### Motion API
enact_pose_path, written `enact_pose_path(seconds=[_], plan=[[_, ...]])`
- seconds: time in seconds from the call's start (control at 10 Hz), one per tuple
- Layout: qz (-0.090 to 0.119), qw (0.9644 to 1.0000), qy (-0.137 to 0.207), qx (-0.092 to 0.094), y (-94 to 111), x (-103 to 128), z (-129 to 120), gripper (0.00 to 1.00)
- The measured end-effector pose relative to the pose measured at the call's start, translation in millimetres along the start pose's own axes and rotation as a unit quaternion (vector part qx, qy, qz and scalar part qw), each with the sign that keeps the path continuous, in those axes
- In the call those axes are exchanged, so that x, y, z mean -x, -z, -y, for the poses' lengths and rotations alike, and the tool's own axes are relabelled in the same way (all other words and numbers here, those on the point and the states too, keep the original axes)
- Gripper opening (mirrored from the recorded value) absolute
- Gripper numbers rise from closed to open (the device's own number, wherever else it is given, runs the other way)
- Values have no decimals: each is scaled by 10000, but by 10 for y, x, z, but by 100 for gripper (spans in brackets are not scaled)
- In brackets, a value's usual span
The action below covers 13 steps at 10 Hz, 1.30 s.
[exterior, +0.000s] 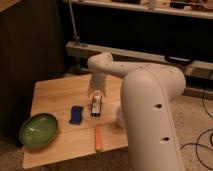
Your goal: Place the eraser on the white sponge
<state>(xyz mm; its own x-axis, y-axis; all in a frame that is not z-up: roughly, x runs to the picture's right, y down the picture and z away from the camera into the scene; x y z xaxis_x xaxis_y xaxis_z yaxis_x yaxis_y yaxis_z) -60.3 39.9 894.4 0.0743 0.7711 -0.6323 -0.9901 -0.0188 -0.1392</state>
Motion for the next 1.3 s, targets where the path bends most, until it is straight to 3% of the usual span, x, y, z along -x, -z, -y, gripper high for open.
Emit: enact_pose_path(seconds=[0.4,0.6,0.8,1.2,1.3], plan=[[-237,9995,-212,-70,-378,-114,98,65],[-291,9991,-284,-79,-462,-129,103,64],[-300,9990,-314,-114,-493,-118,80,50],[-507,9979,-329,-231,-563,-137,-6,8],[-513,9979,-324,-216,-546,-157,-15,2]])
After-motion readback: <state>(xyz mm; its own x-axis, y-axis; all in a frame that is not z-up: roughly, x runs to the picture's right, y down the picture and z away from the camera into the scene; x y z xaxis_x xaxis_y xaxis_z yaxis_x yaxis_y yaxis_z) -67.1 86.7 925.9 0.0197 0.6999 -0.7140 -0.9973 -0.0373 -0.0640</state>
